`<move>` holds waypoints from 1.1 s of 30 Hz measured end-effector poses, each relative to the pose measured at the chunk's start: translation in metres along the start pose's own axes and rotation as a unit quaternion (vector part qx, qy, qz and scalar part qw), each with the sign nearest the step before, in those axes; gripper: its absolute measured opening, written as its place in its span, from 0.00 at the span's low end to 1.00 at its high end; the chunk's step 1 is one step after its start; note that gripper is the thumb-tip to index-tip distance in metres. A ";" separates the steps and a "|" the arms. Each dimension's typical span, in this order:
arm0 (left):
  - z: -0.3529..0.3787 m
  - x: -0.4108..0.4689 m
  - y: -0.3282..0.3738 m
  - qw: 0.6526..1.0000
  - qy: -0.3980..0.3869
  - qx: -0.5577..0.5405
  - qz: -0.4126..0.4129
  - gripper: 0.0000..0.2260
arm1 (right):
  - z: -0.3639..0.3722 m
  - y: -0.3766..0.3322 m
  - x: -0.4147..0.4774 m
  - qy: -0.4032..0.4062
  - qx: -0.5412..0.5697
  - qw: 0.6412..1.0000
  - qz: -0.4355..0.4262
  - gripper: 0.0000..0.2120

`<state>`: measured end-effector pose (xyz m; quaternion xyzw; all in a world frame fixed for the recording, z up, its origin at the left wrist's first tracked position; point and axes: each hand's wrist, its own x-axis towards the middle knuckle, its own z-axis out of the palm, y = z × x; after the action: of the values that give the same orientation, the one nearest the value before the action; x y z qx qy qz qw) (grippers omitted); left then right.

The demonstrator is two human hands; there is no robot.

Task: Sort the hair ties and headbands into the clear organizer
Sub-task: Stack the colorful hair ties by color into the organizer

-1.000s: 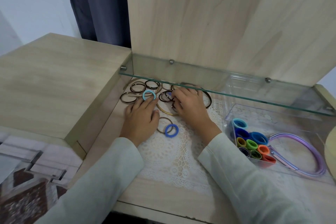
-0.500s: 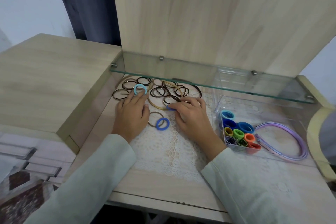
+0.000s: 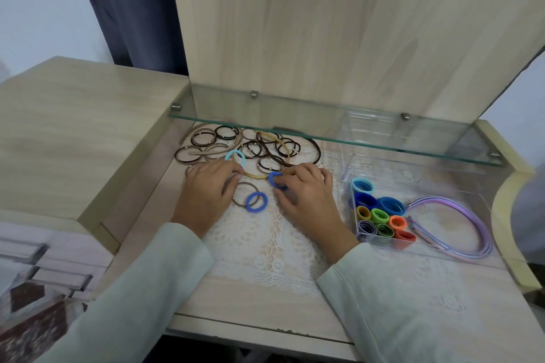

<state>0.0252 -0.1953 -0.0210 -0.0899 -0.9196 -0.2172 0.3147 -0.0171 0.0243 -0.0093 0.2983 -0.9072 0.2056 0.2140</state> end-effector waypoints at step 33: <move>0.013 -0.002 -0.015 0.999 -0.009 0.008 -0.038 0.09 | -0.010 -0.013 -0.012 0.036 0.034 0.988 -0.149 0.06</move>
<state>0.0157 -0.2031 -0.0367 -0.0547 -0.9269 -0.2205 0.2987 0.0026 0.0257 -0.0039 0.4297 -0.8366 0.2132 0.2646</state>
